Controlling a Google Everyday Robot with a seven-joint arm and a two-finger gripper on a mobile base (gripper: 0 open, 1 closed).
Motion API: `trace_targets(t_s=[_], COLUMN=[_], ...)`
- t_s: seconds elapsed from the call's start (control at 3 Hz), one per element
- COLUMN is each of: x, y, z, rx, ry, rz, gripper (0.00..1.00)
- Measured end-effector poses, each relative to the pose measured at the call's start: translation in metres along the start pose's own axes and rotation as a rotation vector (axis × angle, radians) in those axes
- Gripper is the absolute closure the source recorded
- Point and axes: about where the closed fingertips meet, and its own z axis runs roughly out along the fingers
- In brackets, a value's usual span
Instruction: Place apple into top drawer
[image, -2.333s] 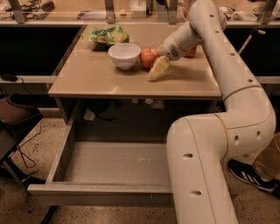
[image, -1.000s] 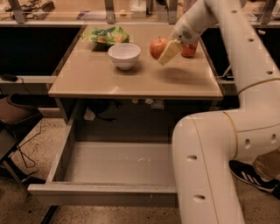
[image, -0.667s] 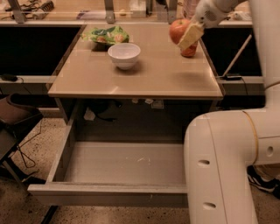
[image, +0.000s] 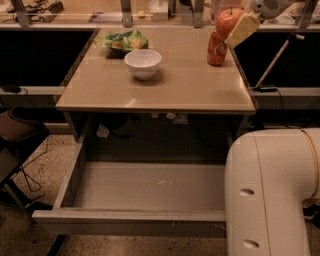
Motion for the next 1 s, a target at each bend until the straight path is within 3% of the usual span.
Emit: trace_targets(t_s=[0.33,0.67,1.0], x=[0.016,0.021,0.016], y=[0.019,0.037,0.031], z=[-0.006,-0.031,-0.025], rx=[-0.095,-0.156,-0.148], ry=[-0.019,-0.012,-0.026], rz=[0.115,0.319,0.425], gripper=[1.0,1.0,1.0])
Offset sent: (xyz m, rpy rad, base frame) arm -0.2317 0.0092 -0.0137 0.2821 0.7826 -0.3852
